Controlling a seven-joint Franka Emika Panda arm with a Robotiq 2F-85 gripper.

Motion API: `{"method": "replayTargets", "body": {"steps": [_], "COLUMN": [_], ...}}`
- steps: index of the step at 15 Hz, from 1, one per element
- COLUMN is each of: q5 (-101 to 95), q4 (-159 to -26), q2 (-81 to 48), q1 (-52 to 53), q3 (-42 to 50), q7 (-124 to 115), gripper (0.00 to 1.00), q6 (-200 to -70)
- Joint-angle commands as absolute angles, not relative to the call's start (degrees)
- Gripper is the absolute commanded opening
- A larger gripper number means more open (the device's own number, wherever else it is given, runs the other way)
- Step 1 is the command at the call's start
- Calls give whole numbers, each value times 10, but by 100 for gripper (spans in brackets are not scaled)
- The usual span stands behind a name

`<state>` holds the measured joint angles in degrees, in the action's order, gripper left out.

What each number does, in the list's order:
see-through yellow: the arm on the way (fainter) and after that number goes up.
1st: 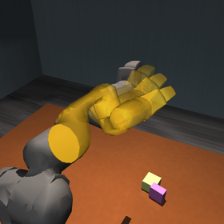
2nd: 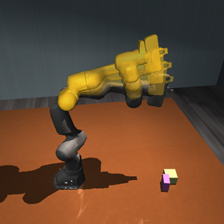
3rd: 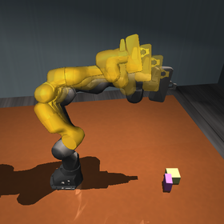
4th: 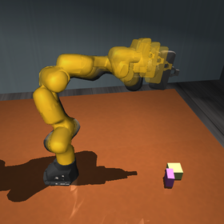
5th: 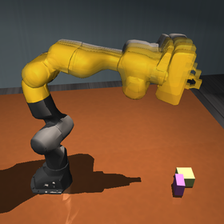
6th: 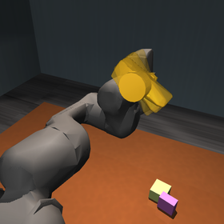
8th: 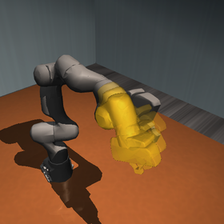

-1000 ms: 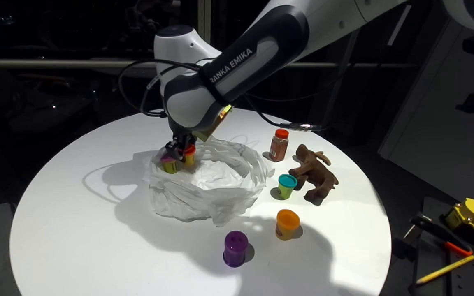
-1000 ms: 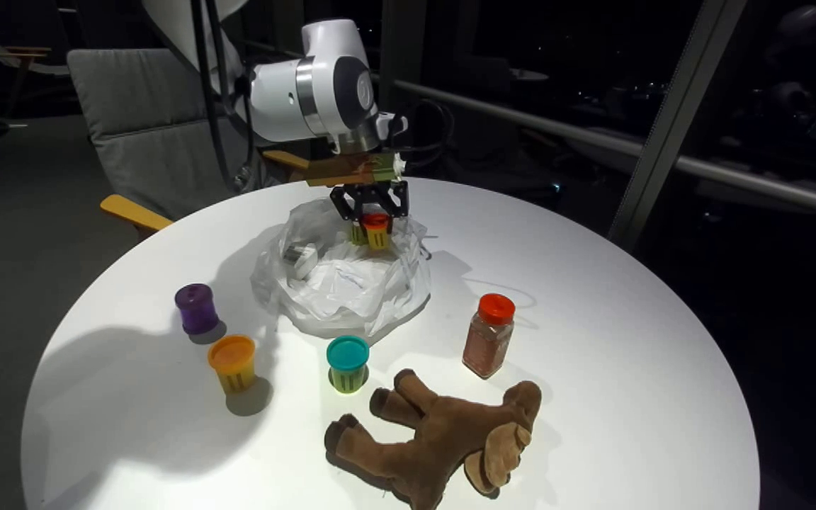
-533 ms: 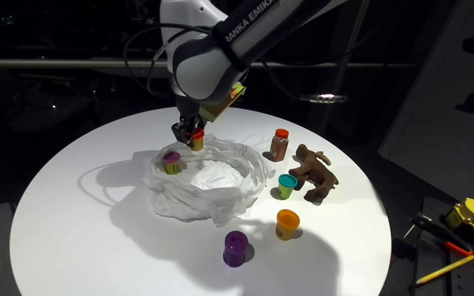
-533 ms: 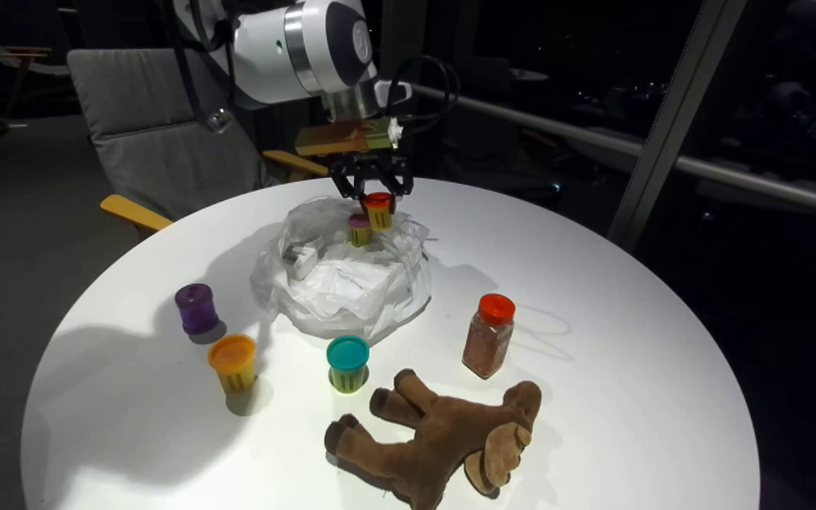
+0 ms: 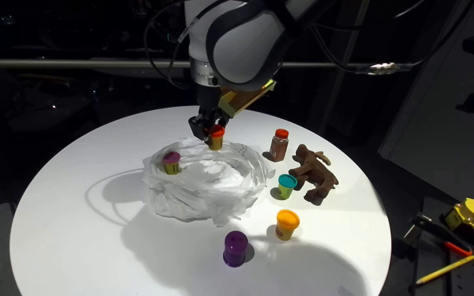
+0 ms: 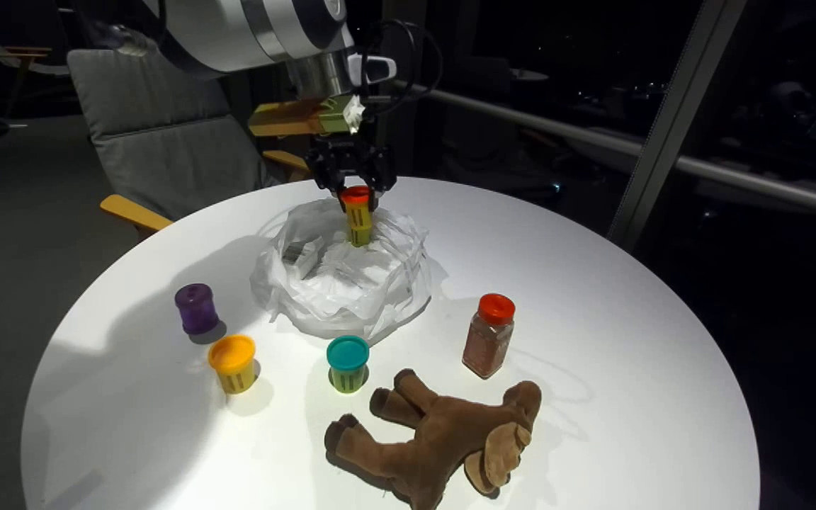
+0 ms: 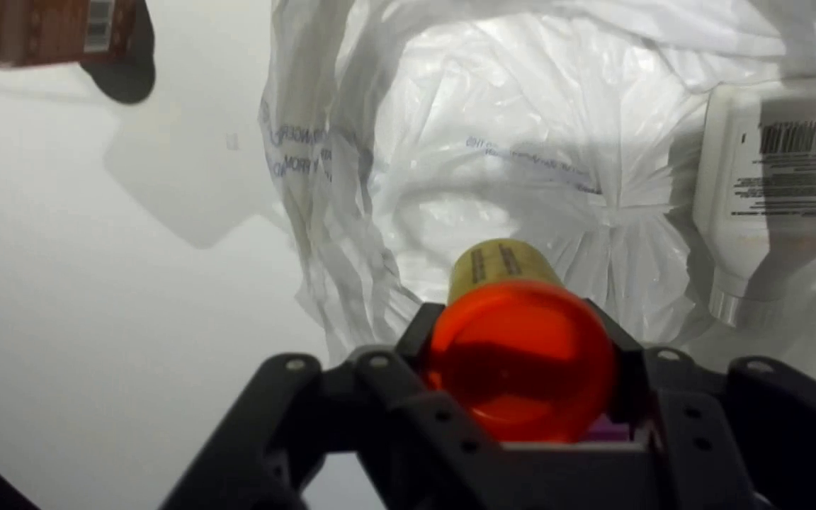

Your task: Remove the contents from the bag and put them on the table.

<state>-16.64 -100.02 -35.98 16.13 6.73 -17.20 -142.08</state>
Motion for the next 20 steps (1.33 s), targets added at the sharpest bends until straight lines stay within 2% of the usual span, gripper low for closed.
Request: {"method": "replayTargets", "body": {"steps": [1,8,12,15,20], "q5": [-188,-282,-349,-406,-529], "q4": [-1143,-1365,-1499,-1598,-1576], "q2": [-268,-145,-60,-8,-59], "q1": [178,211,193,197,185], "q3": [80,123,119,148,191], "q7": [-242,-404,-474,-507,-568], "gripper": [24,24,24,24,24], "q6": [-1465,-1553,-1591,-1623,-1665]}}
